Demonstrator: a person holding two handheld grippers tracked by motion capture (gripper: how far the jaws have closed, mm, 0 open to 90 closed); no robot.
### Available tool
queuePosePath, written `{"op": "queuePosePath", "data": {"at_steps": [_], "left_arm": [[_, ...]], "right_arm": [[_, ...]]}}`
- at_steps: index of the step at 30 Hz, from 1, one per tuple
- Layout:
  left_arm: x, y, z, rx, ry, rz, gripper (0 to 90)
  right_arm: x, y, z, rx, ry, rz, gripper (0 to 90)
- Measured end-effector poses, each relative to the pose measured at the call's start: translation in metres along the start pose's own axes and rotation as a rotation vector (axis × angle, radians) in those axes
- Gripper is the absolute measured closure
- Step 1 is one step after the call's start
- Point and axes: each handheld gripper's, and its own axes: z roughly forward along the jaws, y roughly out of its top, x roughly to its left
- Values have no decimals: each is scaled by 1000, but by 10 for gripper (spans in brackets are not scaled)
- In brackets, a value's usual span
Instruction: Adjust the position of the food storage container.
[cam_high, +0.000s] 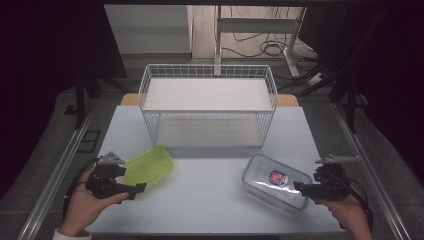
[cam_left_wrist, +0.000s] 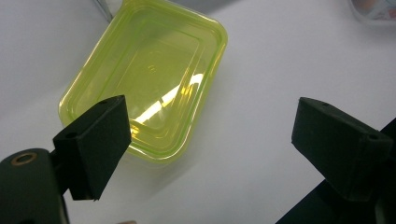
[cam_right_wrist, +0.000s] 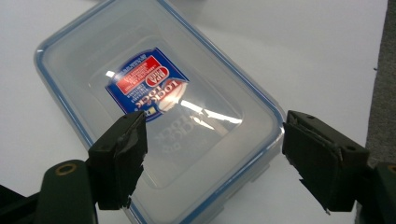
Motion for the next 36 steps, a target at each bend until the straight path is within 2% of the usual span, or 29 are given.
{"op": "queuePosePath", "data": {"at_steps": [7,23,29,33,36], "left_arm": [[1,0,3,9,-5,-2,112],[4,-1,-1,-14,-11,-22,109],[2,-2,0,-12,-12,-12,109],[2,0,0,-13,-15,-3,108],[2,1,2,-10,-14,-2,108]], "right_arm": [[2,-1,3,13,-22,-1,222],[-8,-15,-4,-4,-66,52,246],[-15,-27,-7,6,-101,91,276],[-25,-36,-8,20,-122,132,298],[-28,-37,-8,23,-132,140,324]]}}
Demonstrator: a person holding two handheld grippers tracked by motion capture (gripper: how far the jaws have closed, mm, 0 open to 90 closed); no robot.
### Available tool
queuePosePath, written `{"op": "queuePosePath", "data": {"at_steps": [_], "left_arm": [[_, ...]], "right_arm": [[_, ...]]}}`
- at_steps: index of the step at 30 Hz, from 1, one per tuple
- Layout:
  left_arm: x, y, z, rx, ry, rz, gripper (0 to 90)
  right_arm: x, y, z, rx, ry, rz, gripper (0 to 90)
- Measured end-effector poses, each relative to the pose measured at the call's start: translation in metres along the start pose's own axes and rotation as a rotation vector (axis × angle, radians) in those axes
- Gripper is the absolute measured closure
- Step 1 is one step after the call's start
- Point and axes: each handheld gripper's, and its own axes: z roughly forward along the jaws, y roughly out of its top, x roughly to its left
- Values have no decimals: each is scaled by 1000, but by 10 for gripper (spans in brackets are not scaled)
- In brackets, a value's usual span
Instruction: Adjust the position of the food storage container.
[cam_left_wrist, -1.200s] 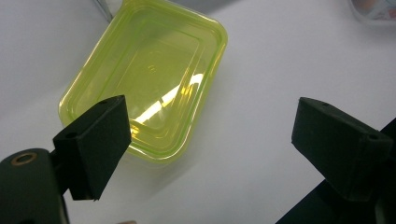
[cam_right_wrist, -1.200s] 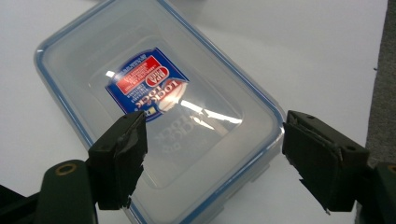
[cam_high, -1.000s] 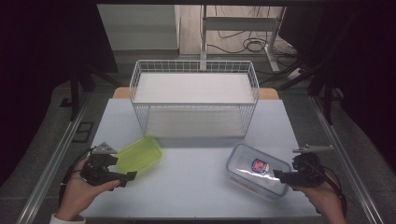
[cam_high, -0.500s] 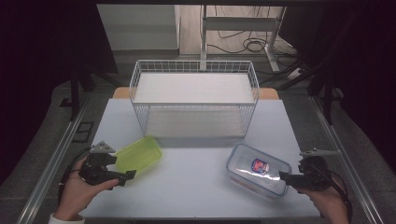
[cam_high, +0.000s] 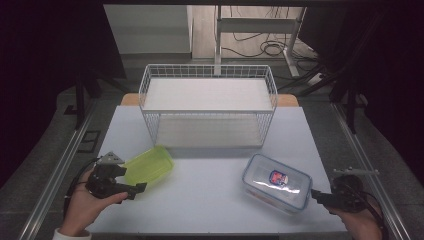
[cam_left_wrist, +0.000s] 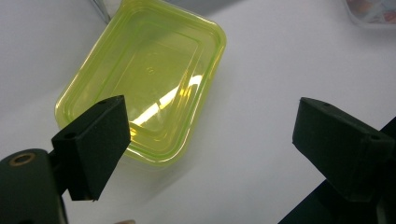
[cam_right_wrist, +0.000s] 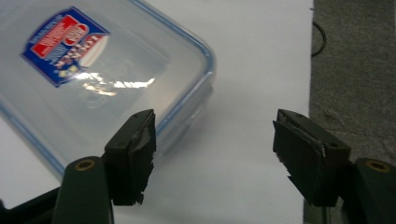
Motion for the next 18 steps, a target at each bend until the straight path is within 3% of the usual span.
{"op": "queuePosePath", "data": {"at_steps": [6,7,8,12,18], "left_arm": [[-1,-1,4,14,4,0,108],[-1,-1,4,14,4,0,108],[-1,-1,5,15,4,1,108],[0,-2,3,12,11,-5,108],[1,-4,2,12,13,-9,108]], "right_arm": [[-7,1,3,18,-54,-14,551],[-7,1,3,18,-54,-14,551],[-9,3,5,23,-65,-13,645],[-8,9,8,26,-63,-22,802],[-9,9,15,64,-59,-24,889]]}}
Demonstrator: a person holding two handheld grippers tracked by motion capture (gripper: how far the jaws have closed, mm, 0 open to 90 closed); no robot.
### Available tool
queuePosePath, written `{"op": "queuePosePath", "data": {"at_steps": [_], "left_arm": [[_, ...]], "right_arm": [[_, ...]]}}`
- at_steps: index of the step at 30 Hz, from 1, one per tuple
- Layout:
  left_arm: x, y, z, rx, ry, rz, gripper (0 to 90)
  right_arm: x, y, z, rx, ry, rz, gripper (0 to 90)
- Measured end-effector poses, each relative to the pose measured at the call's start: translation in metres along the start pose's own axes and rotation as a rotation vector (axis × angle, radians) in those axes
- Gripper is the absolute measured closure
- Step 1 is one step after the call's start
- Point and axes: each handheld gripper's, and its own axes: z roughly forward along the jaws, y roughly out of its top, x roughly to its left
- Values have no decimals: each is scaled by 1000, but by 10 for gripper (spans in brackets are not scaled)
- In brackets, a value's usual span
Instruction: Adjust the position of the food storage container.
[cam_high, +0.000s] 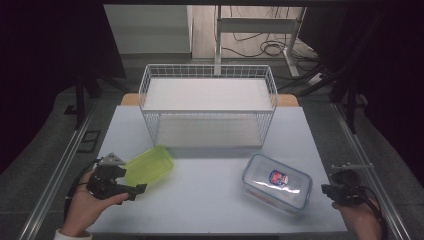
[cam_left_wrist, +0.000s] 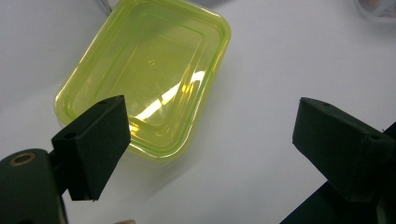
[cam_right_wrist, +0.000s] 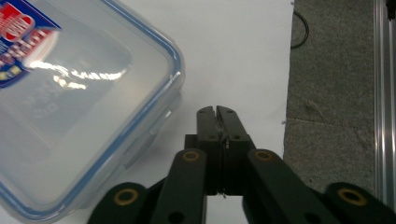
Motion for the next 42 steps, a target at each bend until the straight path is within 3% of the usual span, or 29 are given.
{"op": "queuePosePath", "data": {"at_steps": [7,17,20,23,30,42], "left_arm": [[1,0,2,8,-1,2,108],[2,0,4,10,4,-1,108],[2,0,4,12,5,-2,108],[2,0,4,12,5,-2,109],[2,0,5,16,7,-2,108],[2,0,7,22,6,1,108]], "right_arm": [[-4,1,13,32,4,12,890],[8,8,26,78,17,-23,890],[13,12,28,91,-7,-43,891],[15,14,32,93,-27,-49,891],[21,19,34,91,-10,-63,891],[47,32,43,77,-6,-104,891]]}}
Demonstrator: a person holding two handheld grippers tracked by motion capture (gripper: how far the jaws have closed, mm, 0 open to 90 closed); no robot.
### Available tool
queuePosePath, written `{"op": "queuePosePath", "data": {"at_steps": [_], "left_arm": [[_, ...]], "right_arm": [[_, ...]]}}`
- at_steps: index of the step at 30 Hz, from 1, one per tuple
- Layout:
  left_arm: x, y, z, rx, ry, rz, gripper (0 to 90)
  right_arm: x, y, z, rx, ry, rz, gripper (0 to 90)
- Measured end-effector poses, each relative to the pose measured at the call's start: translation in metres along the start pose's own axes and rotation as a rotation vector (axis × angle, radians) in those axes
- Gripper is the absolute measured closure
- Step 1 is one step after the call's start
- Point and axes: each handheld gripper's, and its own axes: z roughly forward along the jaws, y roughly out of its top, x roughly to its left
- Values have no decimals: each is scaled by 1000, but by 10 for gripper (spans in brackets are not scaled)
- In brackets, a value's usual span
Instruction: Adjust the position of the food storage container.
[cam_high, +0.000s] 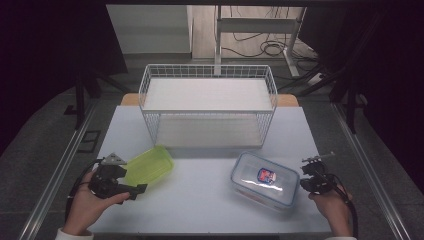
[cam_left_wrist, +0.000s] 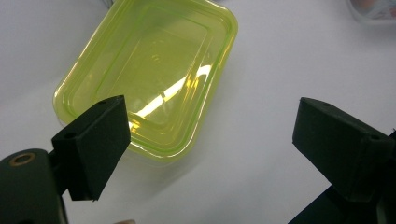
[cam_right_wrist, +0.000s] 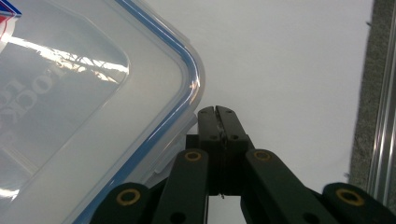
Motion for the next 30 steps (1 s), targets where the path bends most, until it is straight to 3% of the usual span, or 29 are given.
{"op": "queuePosePath", "data": {"at_steps": [8,13,18,24,27,30], "left_arm": [[0,0,0,-2,-2,-1,108],[1,0,1,1,-1,-4,108],[3,-2,-1,-2,2,-8,108],[4,-3,-4,-9,5,-13,108],[4,-2,-5,-13,3,-12,108],[4,-2,-4,-9,2,-12,108]], "right_arm": [[22,15,7,-11,6,-45,891],[49,33,13,-18,14,-94,891],[62,40,17,-21,19,-124,891],[58,38,14,-33,26,-117,891],[50,39,1,-73,1,-97,890],[48,41,-10,-113,15,-97,891]]}}
